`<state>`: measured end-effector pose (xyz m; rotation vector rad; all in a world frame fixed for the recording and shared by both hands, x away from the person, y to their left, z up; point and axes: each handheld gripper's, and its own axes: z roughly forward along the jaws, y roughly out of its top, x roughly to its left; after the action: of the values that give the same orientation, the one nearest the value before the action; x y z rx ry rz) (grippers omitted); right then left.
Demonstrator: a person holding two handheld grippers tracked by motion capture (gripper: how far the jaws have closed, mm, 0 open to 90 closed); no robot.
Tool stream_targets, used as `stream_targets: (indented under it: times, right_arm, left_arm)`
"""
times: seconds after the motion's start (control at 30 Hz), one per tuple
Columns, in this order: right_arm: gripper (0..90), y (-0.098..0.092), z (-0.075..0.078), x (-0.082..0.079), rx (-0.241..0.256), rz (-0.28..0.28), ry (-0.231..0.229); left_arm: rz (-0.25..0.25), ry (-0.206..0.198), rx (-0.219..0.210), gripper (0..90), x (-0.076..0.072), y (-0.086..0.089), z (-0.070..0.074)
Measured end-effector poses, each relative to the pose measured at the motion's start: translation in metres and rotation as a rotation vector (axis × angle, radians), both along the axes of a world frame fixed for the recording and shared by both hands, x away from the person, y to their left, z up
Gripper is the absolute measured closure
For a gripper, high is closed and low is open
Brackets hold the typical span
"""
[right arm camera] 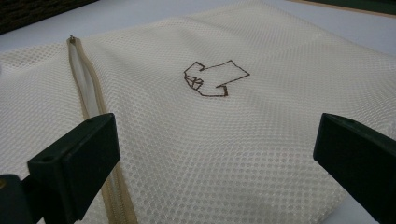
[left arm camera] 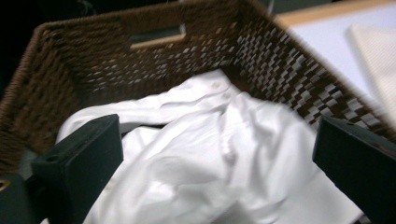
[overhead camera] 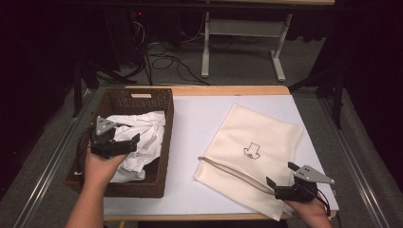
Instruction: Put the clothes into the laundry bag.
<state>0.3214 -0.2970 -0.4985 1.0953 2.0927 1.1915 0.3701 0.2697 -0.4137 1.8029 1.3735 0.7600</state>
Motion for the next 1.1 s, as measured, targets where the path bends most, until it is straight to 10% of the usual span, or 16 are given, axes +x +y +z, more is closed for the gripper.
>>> stream_targets:
  times: [0.13, 0.23, 0.73, 1.1]
  right_arm:
    - [1.0, 0.001, -0.001, 0.0, -0.01, 0.002, 0.007]
    - [1.0, 0.0, 0.0, 0.001, -0.013, 0.003, 0.002]
    - [1.3, 0.003, 0.0, -0.001, -0.03, 0.014, -0.003]
    - [1.8, 0.003, 0.0, -0.002, -0.034, 0.009, -0.002]
  left_arm:
    - [0.039, 0.015, -0.078, 2.4, 0.002, 0.009, -0.009]
    - [0.038, 0.029, -0.054, 0.6, 0.003, 0.01, -0.011]
    - [0.054, 0.389, 0.005, 0.0, 0.03, 0.004, -0.036]
    - [0.028, 0.475, 0.053, 0.0, 0.035, -0.002, -0.044]
